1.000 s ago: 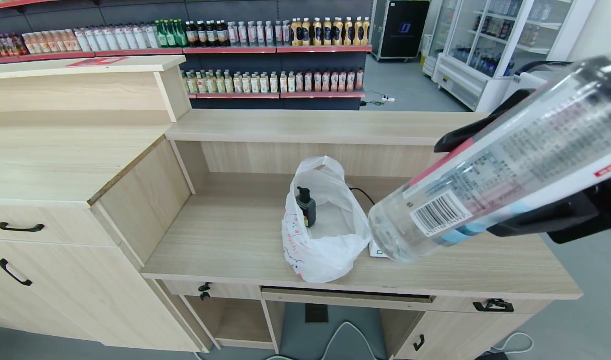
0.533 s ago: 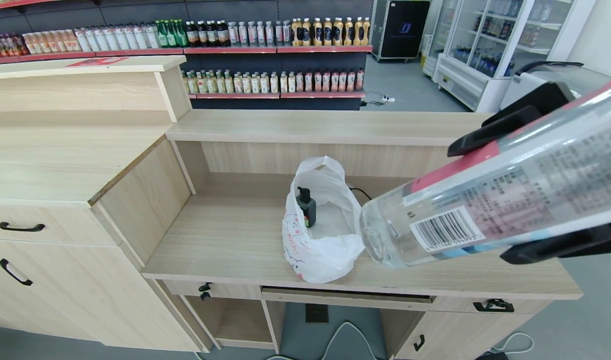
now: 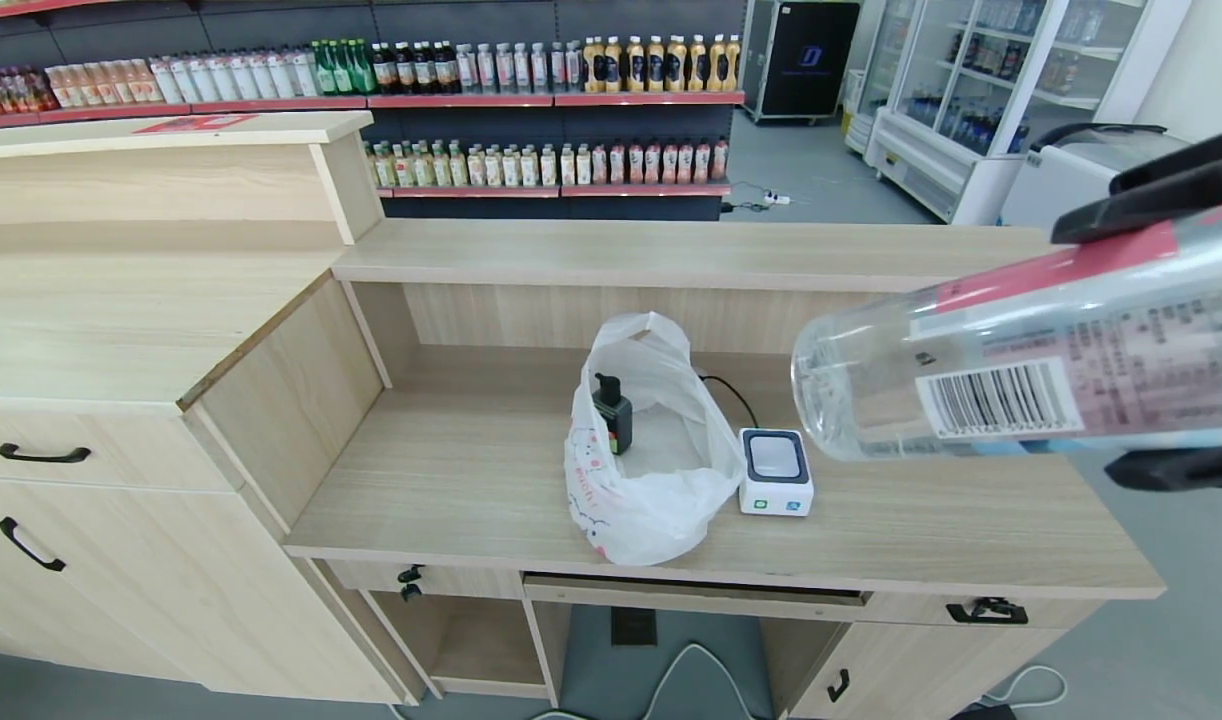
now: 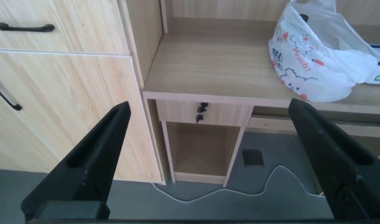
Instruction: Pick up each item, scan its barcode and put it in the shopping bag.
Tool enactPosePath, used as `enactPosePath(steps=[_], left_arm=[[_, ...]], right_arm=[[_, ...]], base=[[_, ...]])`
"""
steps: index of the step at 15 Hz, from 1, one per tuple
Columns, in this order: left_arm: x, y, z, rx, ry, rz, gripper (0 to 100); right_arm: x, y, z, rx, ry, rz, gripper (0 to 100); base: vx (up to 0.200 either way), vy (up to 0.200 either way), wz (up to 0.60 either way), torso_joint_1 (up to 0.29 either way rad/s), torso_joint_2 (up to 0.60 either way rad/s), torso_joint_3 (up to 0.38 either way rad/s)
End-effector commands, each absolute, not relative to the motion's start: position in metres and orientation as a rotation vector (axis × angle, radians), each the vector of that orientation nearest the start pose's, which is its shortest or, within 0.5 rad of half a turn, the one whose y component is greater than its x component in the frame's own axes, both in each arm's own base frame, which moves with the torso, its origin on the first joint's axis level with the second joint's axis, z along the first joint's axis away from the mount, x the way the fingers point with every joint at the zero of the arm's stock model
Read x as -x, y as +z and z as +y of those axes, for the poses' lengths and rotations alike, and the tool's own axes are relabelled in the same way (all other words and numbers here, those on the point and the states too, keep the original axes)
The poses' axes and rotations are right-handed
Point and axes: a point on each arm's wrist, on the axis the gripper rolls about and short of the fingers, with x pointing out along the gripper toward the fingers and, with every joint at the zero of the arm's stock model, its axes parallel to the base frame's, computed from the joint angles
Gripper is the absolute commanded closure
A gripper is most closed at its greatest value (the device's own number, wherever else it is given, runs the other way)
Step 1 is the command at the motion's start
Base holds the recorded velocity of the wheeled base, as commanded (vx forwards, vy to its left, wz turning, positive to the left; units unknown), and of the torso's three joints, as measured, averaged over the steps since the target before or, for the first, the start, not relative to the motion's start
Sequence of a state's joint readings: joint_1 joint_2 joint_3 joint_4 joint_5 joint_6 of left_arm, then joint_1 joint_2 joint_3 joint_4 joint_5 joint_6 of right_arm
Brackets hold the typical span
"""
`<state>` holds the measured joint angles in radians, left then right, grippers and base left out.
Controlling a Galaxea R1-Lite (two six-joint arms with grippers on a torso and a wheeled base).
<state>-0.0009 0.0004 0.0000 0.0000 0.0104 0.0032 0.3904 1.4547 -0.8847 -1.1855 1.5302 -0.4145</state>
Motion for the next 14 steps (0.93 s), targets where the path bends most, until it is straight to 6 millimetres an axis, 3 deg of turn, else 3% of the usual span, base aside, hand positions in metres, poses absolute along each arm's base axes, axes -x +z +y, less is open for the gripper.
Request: enactPosePath(steps=[1,7,11,14], left_arm=[[0.023,0.075,0.000,-0.003,0.011,0.000,0],[0.023,0.075,0.000,-0.003,0.011,0.000,0],[0.023,0.075,0.000,-0.003,0.011,0.000,0],[0.023,0.075,0.000,-0.003,0.011,0.000,0]], right_arm=[[-0.188,0.315,0.101,0.676,1.736,-1.010,100],[-0.186,0.310,0.114,0.645,1.793,-1.027,100],[-0.175,0.326,0.116,0.671,1.789,-1.106,100],[-0.144,0.323,0.099,0.681,1.781,-1.122,100]], base=[[0.000,0.000,0.00,0.000,0.00,0.000],[0.000,0.000,0.00,0.000,0.00,0.000],[0.000,0.000,0.00,0.000,0.00,0.000],[0.000,0.000,0.00,0.000,0.00,0.000]])
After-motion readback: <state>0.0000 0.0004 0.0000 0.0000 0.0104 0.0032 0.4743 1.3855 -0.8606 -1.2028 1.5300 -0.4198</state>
